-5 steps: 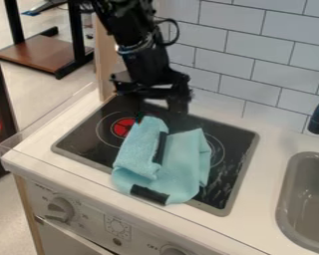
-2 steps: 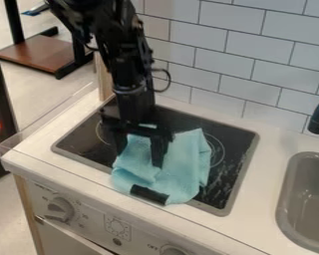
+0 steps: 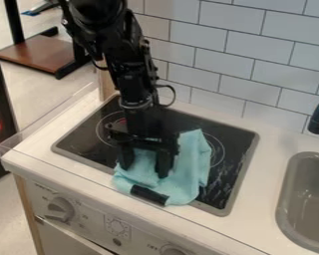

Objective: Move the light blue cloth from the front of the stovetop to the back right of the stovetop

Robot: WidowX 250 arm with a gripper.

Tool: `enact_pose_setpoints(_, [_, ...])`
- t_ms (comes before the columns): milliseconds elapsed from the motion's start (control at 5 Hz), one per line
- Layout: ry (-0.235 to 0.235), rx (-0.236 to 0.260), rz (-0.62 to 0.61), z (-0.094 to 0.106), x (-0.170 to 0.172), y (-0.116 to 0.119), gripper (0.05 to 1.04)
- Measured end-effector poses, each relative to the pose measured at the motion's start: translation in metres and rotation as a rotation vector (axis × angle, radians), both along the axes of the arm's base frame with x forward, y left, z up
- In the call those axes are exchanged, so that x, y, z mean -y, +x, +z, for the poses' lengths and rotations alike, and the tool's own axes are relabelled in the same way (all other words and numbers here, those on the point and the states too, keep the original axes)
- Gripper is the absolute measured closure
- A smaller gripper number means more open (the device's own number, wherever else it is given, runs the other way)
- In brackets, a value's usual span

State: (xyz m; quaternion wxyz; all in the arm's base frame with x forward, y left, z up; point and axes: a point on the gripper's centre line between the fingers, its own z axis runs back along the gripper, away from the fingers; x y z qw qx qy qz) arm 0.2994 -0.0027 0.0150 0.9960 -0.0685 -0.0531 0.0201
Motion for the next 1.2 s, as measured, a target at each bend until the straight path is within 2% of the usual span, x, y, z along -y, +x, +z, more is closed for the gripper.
enact_pose_setpoints(400, [0.007,0.026,0.067,-0.003,-0.002,0.031,0.083])
enact_pose_setpoints(800, [0.038,0.068,0.112,-0.002,-0.009,0.069,0.083])
enact_pose_setpoints(1000, [0.047,0.079,0.117,0.0,-0.011,0.079,0.083])
enact_pose_setpoints(1200, [0.047,0.077,0.116,0.0,-0.011,0.079,0.083])
